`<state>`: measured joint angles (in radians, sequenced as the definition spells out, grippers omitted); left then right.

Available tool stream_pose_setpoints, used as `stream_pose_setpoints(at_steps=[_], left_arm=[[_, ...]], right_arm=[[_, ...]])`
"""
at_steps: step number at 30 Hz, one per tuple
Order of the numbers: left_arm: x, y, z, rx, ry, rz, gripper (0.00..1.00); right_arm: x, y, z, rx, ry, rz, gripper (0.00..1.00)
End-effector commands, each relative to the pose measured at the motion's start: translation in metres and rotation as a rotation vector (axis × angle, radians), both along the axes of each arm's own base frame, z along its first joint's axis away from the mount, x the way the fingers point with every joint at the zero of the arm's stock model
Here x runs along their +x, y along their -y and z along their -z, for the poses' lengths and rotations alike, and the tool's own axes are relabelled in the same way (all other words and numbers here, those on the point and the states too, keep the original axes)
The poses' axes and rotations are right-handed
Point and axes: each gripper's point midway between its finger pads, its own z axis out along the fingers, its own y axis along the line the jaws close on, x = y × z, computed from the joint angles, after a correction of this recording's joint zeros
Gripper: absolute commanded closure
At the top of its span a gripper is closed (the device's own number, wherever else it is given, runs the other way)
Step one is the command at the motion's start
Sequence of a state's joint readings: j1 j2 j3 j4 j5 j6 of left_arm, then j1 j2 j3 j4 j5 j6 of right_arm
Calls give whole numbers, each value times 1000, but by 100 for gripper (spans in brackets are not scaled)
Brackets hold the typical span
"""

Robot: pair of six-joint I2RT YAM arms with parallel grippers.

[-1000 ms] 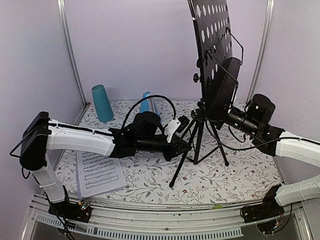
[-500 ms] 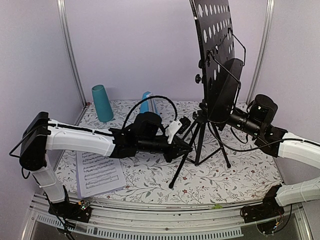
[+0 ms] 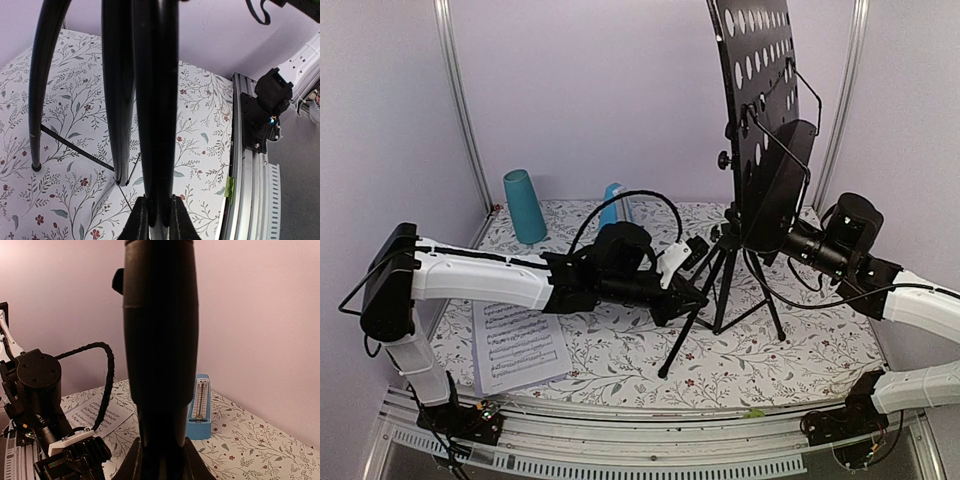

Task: Set up the instrument practice props
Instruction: Adjust the music stand at the center of the board.

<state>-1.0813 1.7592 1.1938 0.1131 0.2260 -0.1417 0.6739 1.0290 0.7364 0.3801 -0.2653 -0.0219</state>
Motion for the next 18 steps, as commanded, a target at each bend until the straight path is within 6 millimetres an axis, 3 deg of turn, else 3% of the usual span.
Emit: stream_pose_setpoints(at_steps=[1,9,18], left_arm=[[12,-39,73,291,-48,-87,100],[14,-38,77,326,-37,-79,100],[13,-35,78,326,-58,-65,100]], right_arm=[[-27,37,-94,210,266,54,100],[-29,42,-70,234,187,54,90],[-22,40,-56,231,130,65,68]])
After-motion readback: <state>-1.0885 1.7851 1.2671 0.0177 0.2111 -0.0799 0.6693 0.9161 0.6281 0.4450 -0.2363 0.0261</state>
